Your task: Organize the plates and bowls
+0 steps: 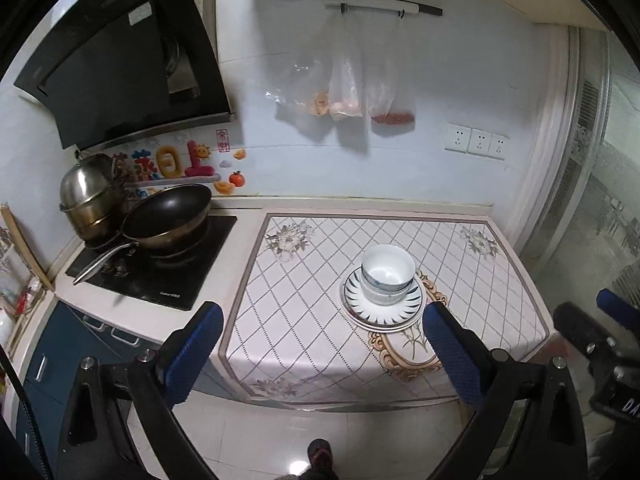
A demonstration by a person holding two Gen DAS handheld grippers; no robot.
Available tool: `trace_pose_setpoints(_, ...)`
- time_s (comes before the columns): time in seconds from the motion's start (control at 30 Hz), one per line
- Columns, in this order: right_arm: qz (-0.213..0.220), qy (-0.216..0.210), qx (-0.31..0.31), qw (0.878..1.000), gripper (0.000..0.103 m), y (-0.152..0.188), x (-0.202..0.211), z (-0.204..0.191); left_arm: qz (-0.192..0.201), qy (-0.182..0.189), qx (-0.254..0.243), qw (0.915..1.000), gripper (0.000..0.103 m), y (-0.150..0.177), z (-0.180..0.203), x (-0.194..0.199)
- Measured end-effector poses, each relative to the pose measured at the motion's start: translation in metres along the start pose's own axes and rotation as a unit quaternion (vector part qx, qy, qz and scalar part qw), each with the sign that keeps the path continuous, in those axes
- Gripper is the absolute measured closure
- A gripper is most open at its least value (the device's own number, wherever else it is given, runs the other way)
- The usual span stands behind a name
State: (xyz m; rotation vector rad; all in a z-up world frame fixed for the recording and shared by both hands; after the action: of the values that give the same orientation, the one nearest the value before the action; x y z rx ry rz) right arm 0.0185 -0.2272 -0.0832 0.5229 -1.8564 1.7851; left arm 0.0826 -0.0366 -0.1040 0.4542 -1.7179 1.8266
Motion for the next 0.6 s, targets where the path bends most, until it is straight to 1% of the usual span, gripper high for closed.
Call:
trace_pose_setpoints(0.13,0.003,-0.002,-0.001,1.000,0.000,0.004,0.011,0.005,-0.001,0.003,0.004,1.0000,0.001,0.007,0.002,0.008)
trace_pose_setpoints(0.27,0.006,0.000,0.001,1.000,0.000,0.008,0.018,0.007,0.003,-0.003,-0.001,1.0000,0.001,0.009,0.005,0.013)
trace_pose_setpoints(0.6,0.011,0.004,0.001,1.000,0.000,0.007,0.018,0.012,0.010,-0.002,-0.005,0.9999,0.001,0.011,0.007,0.020)
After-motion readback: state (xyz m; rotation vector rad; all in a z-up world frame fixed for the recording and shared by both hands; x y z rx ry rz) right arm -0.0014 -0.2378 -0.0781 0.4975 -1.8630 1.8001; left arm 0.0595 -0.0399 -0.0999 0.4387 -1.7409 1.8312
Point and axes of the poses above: each gripper's, at about its wrist camera, not at the fingertips, and x roughly against the way its jaws point, z to its right, y to its underside, the point moved 3 cm from there along -x, roughly the way its jaws point, and after that the axes turned 10 degrees about y, right-handed, at the moved point
